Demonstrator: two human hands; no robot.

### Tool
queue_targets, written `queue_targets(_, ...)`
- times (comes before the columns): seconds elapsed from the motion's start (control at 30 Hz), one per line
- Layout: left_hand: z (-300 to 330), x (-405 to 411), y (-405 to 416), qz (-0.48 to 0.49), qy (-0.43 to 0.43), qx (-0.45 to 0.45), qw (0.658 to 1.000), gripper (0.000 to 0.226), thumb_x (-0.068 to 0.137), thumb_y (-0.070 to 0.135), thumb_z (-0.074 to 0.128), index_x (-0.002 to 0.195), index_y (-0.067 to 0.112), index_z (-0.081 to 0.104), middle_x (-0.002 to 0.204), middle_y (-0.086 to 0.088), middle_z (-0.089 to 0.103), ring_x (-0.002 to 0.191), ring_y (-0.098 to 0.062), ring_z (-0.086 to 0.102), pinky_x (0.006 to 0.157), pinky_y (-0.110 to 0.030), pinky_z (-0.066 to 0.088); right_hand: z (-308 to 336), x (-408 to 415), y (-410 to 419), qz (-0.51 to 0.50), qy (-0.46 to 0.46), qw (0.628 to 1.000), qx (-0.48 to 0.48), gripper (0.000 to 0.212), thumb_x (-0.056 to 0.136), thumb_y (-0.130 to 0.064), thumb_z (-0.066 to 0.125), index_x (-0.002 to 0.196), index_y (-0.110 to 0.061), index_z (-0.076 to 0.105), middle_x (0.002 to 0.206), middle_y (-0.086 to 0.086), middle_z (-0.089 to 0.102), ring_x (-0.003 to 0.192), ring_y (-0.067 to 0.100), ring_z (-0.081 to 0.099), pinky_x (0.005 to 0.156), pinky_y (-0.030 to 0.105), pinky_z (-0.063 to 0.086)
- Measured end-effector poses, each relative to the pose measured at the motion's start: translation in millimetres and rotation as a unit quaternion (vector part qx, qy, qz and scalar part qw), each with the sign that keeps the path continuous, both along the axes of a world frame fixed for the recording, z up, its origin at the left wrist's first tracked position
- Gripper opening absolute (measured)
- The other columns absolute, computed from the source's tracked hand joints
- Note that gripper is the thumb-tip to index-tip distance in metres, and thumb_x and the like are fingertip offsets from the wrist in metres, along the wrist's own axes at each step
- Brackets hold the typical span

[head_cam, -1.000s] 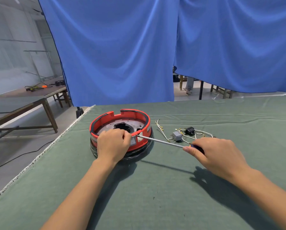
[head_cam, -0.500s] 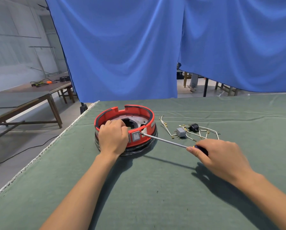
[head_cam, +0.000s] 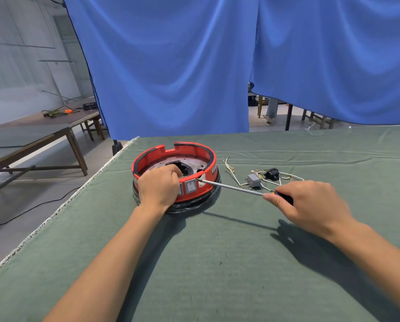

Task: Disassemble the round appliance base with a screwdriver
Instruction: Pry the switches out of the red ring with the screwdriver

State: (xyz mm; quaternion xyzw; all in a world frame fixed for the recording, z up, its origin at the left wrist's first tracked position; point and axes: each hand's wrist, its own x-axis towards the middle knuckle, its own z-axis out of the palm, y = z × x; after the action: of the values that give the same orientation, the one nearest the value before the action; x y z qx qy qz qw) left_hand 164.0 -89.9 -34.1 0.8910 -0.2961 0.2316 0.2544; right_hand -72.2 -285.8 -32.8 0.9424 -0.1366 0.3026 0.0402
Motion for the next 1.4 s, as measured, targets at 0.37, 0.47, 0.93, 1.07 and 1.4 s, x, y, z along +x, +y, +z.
queue_targets(0.37,-2,6,1,-0.01,-0.025,0.022,0.999,0.052,0.074,0.027,0.024,0.086,0.031,0.074,0.091,0.005,0.073,0.088,-0.021,0.062,0.063,-0.028,0.028,13,35,-32,-0.032,0.06,0.99,-0.121,0.075,0.085,-0.062,-0.002,0.07,-0.02,0.058,0.069,-0.005,0.065,0.069,0.022,0.062,0.046,0.028,0.018)
queue_targets(0.47,-3,8,1,-0.016,-0.032,0.02,0.999,0.051,0.074,0.027,0.025,0.084,0.03,0.074,0.091,0.005,0.073,0.088,-0.021,0.062,0.062,-0.028,0.029,14,43,-39,-0.03,0.078,0.99,-0.113,0.056,0.093,-0.051,0.012,0.062,-0.019,0.048,0.067,0.0,0.066,0.062,0.028,0.056,0.05,0.03,0.021)
queue_targets(0.93,-5,11,1,-0.025,-0.029,0.031,0.999,0.051,0.074,0.028,0.023,0.083,0.031,0.073,0.09,0.006,0.072,0.086,-0.021,0.062,0.062,-0.029,0.032,32,65,-45,-0.092,0.116,0.97,-0.194,0.05,0.095,-0.037,0.026,0.059,-0.013,0.051,0.066,0.002,0.067,0.059,0.026,0.056,0.046,0.027,0.018)
queue_targets(1.07,-6,3,-4,0.023,-0.013,0.016,1.0,0.05,0.073,0.026,0.021,0.081,0.025,0.071,0.084,0.0,0.071,0.082,-0.025,0.061,0.058,-0.029,0.028,13,45,-22,-0.14,0.108,0.973,-0.15,0.052,0.097,-0.038,0.028,0.07,-0.014,0.065,0.074,0.003,0.069,0.071,0.029,0.064,0.054,0.03,0.027)
queue_targets(1.4,-5,2,-4,0.035,-0.017,0.045,0.998,0.053,0.073,0.026,0.02,0.087,0.021,0.071,0.086,-0.001,0.071,0.082,-0.027,0.062,0.059,-0.03,0.032,6,34,-2,-0.183,0.113,0.976,-0.02,0.048,0.096,-0.038,0.03,0.055,-0.016,0.039,0.055,-0.006,0.034,0.061,0.025,0.044,0.057,0.031,0.029)
